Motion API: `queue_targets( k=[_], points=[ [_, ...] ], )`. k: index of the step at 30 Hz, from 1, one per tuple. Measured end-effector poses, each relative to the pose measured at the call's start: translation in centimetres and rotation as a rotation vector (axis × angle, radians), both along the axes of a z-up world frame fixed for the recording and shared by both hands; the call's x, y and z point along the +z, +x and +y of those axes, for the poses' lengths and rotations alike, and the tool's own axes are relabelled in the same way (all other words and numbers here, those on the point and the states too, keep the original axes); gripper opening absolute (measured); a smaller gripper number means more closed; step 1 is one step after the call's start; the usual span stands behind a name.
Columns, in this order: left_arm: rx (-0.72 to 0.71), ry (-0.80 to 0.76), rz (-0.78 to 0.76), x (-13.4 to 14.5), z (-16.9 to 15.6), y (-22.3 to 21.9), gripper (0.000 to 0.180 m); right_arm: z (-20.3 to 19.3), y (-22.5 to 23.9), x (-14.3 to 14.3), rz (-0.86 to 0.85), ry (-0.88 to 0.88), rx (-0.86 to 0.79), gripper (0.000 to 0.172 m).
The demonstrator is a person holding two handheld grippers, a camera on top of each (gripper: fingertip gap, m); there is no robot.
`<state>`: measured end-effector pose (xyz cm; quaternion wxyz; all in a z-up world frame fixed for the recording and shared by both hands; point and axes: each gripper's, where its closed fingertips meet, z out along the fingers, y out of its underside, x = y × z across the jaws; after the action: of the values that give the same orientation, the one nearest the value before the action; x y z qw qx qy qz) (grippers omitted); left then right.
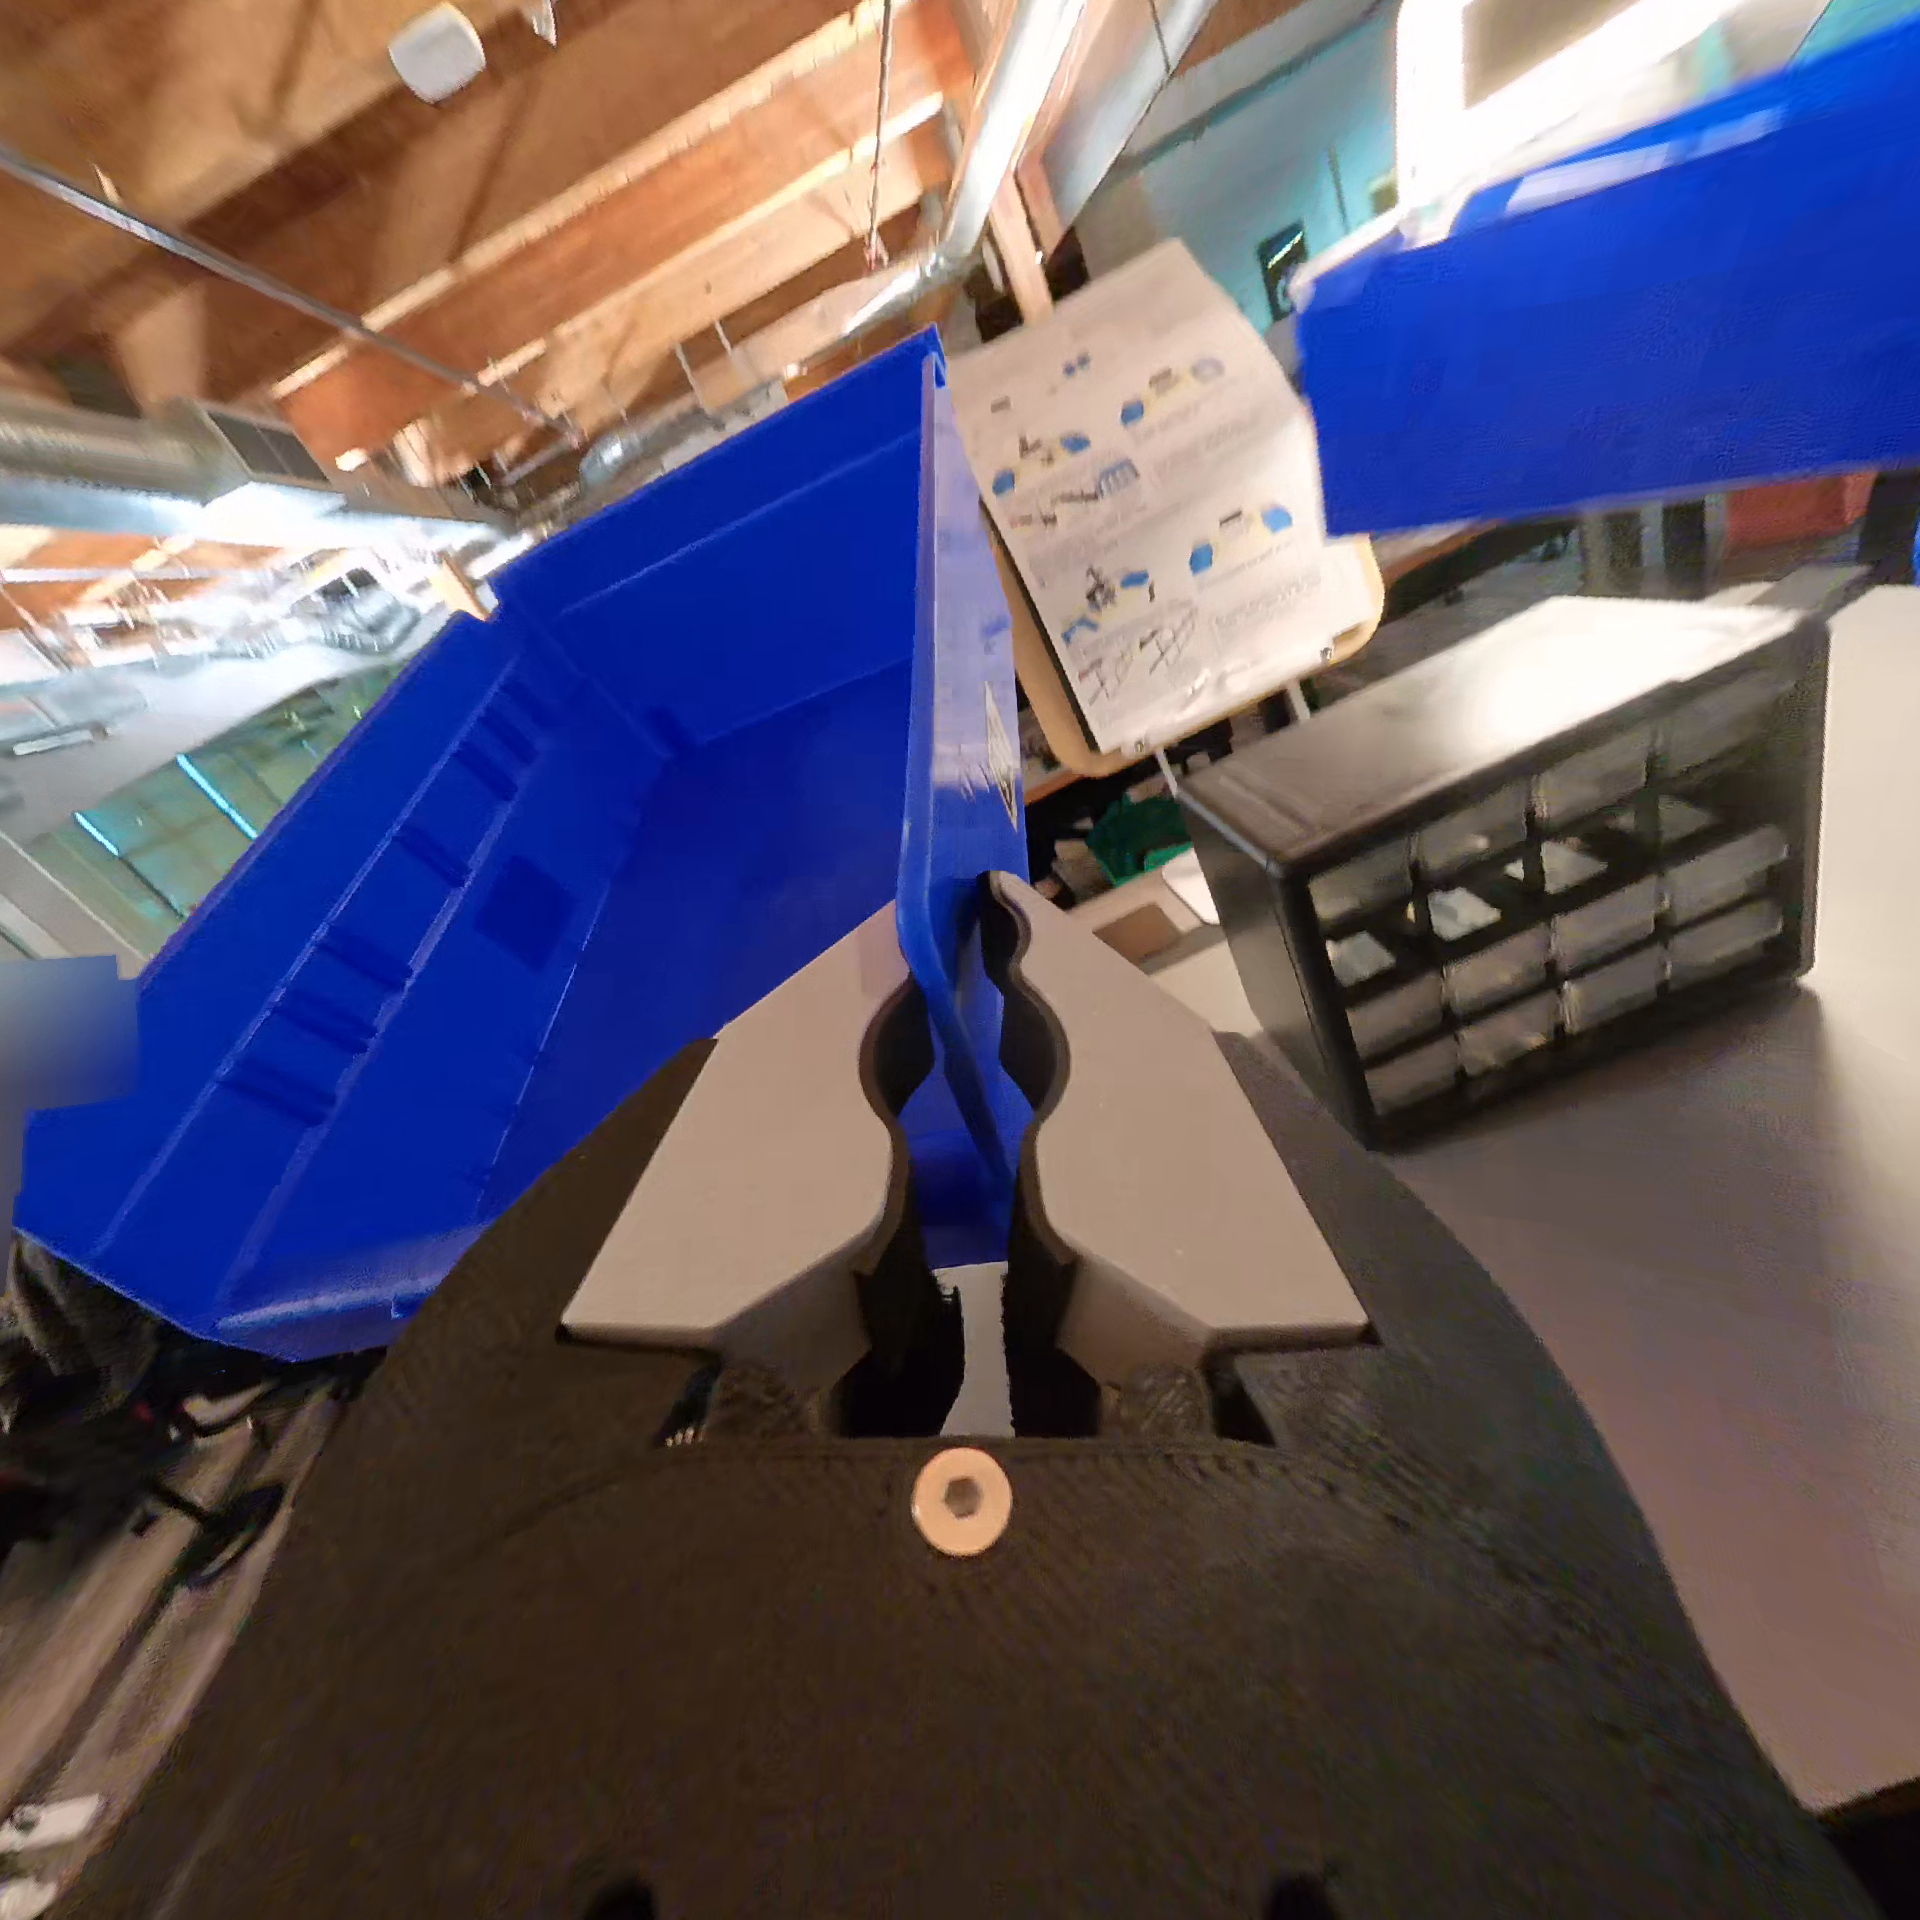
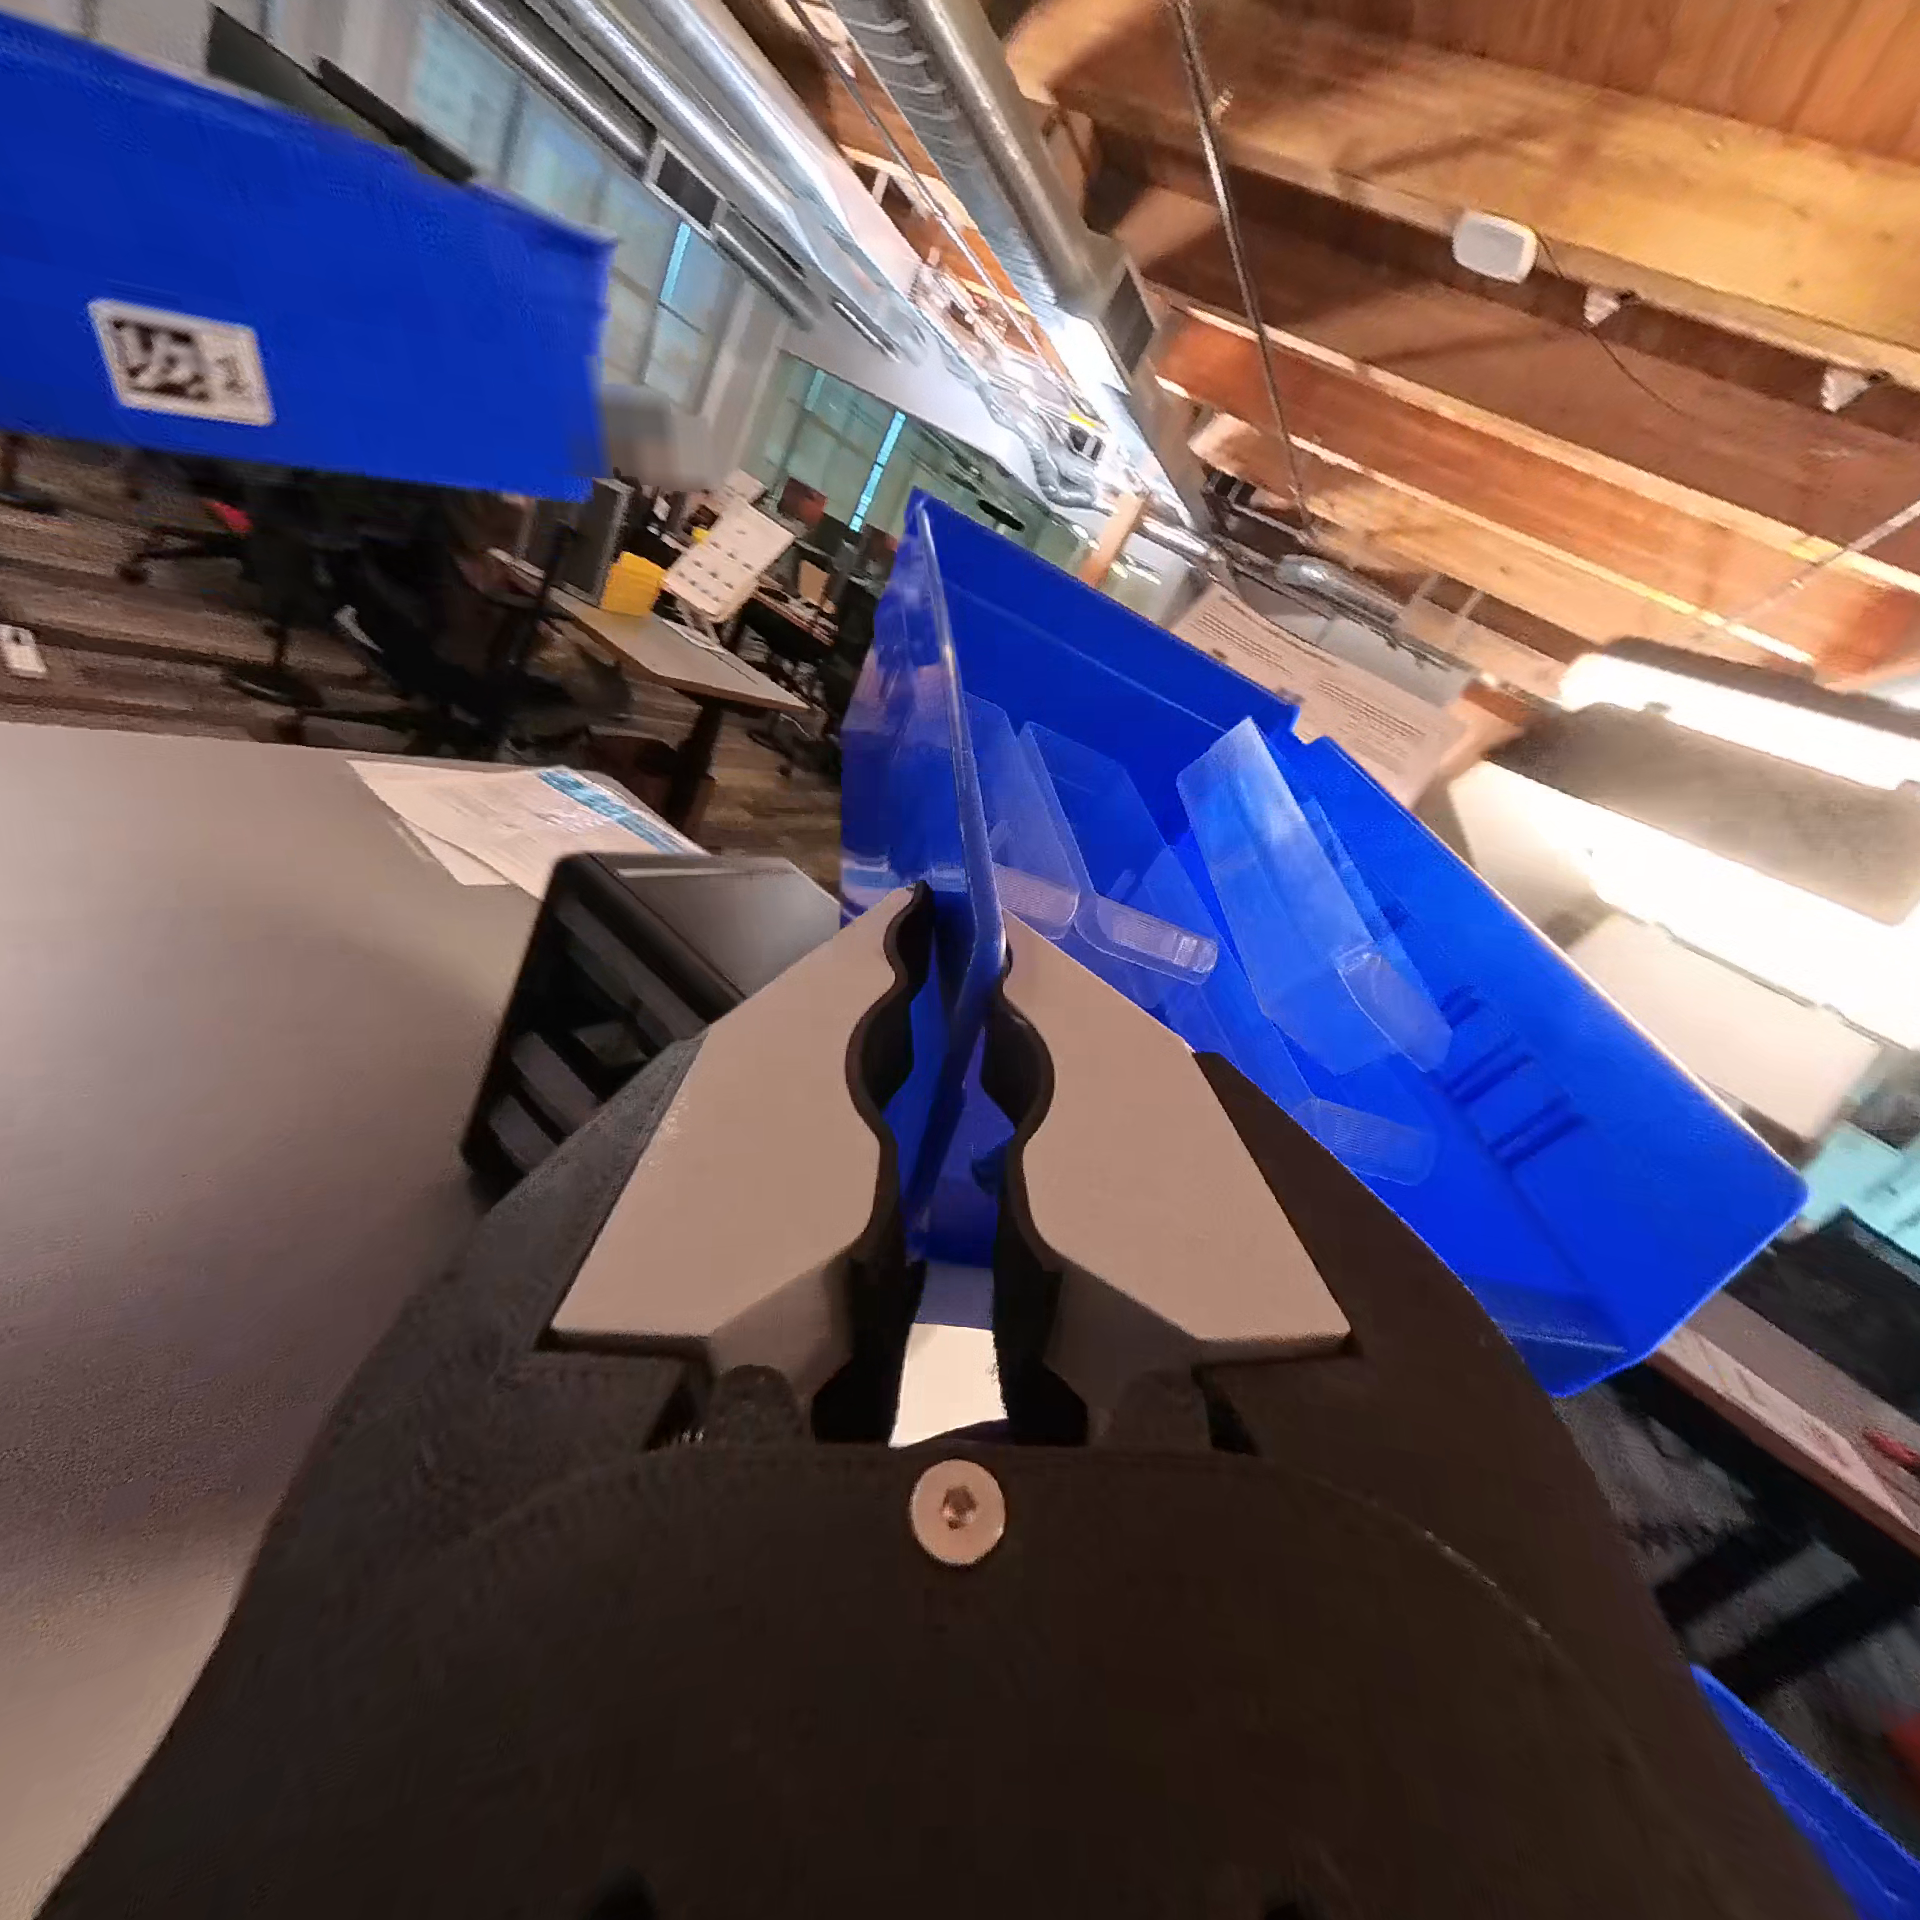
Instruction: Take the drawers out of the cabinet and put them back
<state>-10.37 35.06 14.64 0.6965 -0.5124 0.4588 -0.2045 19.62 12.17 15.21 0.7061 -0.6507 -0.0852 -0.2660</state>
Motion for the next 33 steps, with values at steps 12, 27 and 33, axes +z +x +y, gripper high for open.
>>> queue_targets(
  k=[12, 27, 33],
  points=[
    [-0.306, 0.101, -0.048, 11.6, -6.8, 6.6, 0.002, 9.7, -9.1, -4.1, 0.042, -0.077, 0.27, 0.004],
    [-0.702, 0.058, 0.0, 15.4, -19.3, 19.9, 0.002, 18.9, -23.7, -9.2, -0.127, -0.132, 0.48, 0.004],
    [-0.814, 0.043, 0.018, 15.4, -24.1, 21.1, 0.002, 20.3, -26.8, -10.4, -0.112, -0.154, 0.541, 0.006]
  ],
)
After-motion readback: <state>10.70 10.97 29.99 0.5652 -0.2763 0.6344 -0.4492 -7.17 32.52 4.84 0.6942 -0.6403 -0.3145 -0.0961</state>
